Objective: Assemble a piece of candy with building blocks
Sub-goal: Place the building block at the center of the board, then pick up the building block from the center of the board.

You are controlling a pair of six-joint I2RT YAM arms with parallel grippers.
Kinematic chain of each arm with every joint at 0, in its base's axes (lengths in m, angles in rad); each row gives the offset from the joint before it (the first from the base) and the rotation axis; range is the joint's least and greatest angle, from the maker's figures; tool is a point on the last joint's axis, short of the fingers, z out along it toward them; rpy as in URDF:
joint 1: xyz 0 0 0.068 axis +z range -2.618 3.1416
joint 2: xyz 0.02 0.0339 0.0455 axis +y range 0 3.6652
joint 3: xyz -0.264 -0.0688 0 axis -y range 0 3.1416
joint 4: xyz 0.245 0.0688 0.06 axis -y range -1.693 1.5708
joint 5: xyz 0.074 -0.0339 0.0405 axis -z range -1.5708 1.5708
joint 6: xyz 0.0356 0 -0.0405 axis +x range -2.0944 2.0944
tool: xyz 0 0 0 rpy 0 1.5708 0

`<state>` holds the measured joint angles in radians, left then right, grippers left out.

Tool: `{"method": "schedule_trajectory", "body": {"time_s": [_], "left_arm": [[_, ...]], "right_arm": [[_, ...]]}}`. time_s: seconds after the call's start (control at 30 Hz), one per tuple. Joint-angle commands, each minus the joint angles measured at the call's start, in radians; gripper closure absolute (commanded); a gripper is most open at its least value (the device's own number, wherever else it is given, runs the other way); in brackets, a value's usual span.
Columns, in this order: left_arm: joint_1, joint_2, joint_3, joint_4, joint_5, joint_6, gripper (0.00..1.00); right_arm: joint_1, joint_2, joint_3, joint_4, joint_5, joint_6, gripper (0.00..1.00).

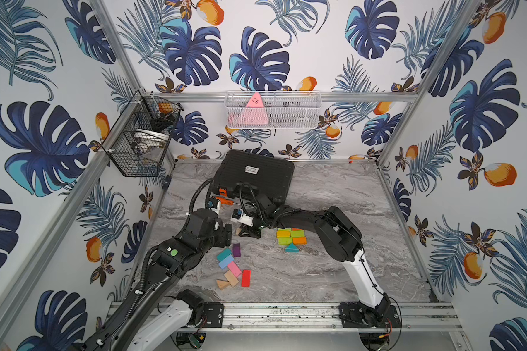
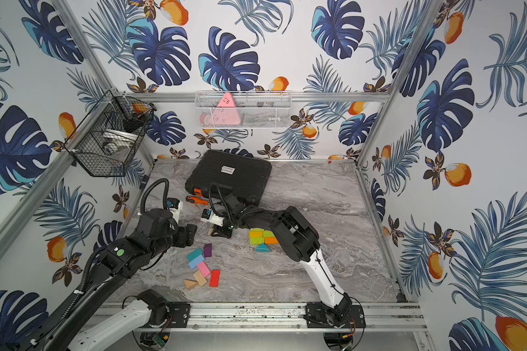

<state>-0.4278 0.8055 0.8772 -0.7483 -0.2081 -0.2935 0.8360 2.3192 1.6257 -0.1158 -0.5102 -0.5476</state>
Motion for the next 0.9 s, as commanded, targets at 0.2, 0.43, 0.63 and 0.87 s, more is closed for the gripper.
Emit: {"method": "schedule_trajectory", "body": {"time_s": [0.2,0.43,0.63,0.87], "left_arm": [[0.002,0.014,0.0,0.013,0.006,-0.002,0.19],[0.001,-0.002,-0.016,0.03,0.038,-0.021,0.17],[0.001,0.087,0.0,0.023,0.147,-0.045,0.17],[-0.003,0.128,-0.097,0.132,0.335,-0.184,0.23]], "right_arm": [[0.0,0.041,0.057,-0.083,0.015,-0.032,0.66],[-0.005,-0.053,0.022,-0.064,0.018,-0.012,0.52],[-0.034,-0.288,-0.1,0.051,0.061,0.129,0.45],[-0.127,-0.68,-0.418,0.178,0.237,0.441,0.44]]}}
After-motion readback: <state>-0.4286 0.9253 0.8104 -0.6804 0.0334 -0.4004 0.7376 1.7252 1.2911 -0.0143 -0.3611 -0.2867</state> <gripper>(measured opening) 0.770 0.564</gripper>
